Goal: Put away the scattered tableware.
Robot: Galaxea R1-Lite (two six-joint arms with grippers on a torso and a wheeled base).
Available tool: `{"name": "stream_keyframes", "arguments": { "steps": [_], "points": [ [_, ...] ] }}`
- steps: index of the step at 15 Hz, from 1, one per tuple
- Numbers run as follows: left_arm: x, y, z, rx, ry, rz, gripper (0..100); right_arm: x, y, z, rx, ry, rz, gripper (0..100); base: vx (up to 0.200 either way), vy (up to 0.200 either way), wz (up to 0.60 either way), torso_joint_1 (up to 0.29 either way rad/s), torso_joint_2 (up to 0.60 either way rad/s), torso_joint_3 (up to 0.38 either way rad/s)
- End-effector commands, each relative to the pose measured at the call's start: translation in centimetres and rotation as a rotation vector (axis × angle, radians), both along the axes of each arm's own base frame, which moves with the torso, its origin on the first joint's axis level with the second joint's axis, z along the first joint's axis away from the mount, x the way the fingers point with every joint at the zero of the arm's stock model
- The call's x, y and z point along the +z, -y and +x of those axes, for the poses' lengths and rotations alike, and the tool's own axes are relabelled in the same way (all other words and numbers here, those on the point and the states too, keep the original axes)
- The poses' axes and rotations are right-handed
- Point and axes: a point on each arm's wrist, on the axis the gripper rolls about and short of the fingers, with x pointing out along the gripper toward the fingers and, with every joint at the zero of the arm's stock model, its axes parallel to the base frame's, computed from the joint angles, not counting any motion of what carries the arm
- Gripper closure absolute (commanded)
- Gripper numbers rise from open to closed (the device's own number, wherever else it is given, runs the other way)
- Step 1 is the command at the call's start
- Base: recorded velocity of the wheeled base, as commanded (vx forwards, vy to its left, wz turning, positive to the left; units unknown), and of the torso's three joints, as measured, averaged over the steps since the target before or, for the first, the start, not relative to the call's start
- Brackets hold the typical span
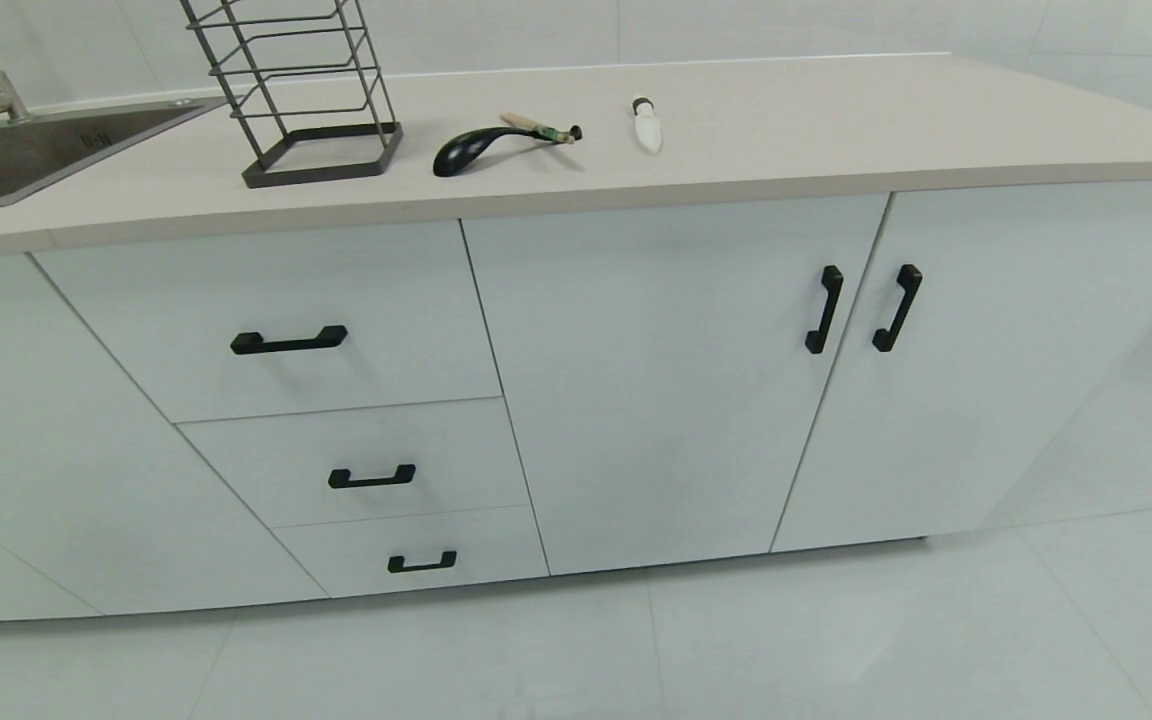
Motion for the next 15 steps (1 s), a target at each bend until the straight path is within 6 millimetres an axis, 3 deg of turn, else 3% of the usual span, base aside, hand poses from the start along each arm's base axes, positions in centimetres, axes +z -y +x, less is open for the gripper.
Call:
{"name": "stream_keyframes", "arguments": {
  "steps": [1,4,12,15],
  "points": [
    [0.00,0.00,0.00,0.001,0.001,0.002,0,-0.01,0.00,0.00,-0.002,-0.001,0.000,100,0.000,0.000,0.60,-0.002,0.00,0.002],
    [0.00,0.00,0.00,0.001,0.001,0.002,0,0.00,0.00,0.00,-0.001,0.000,-0.002,100,0.000,0.000,0.60,-0.001,0.00,0.004],
    [-0.01,0.00,0.00,0.001,-0.001,0.005,0,0.01,0.00,0.02,-0.001,-0.003,-0.002,100,0.000,0.000,0.00,0.000,0.00,0.000],
    [-0.01,0.00,0.00,0.001,-0.001,0.005,0,0.01,0.00,0.02,-0.002,-0.002,0.003,100,0.200,0.000,0.00,0.002,0.00,-0.001]
  ]
}}
